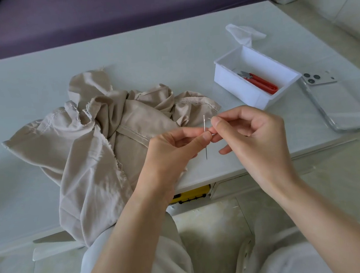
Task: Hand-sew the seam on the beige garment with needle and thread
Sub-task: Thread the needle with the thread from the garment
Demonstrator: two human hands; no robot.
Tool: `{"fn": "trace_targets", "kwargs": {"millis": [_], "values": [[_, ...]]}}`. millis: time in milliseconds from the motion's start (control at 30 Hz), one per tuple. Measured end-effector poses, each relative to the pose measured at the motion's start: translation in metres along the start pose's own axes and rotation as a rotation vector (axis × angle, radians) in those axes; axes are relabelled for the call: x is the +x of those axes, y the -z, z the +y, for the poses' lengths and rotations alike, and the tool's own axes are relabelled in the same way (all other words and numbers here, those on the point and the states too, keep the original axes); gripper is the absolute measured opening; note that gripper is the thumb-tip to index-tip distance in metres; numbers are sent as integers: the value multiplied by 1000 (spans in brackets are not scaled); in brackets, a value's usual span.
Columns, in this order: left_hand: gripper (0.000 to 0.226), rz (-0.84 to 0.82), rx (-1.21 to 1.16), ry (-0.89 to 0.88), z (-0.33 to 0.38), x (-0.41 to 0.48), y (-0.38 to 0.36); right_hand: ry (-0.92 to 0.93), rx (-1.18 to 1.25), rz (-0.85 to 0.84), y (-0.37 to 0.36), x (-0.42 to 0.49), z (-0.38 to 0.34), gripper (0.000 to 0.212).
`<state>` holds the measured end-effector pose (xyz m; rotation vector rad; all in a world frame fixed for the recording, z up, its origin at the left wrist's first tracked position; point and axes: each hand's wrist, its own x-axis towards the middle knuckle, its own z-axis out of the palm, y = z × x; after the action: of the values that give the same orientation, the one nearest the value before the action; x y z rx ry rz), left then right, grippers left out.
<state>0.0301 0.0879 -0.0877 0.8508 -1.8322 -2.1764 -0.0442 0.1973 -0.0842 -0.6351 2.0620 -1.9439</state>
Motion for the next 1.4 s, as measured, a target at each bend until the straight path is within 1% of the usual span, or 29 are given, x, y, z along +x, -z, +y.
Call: {"fn": "trace_targets", "kwargs": {"millis": [100,600,1200,1400], "values": [[4,11,-12,19,2,-1,-1,0,-10,2,0,0,0,14],[5,31,40,3,3,-3,-2,3,-25,0,2,0,0,10],[4,30,14,10,6,-5,-3,16,-44,2,1,0,1,13],[3,17,-11,-15,8,-7,-6,8,-45,7,1,0,1,10]]}}
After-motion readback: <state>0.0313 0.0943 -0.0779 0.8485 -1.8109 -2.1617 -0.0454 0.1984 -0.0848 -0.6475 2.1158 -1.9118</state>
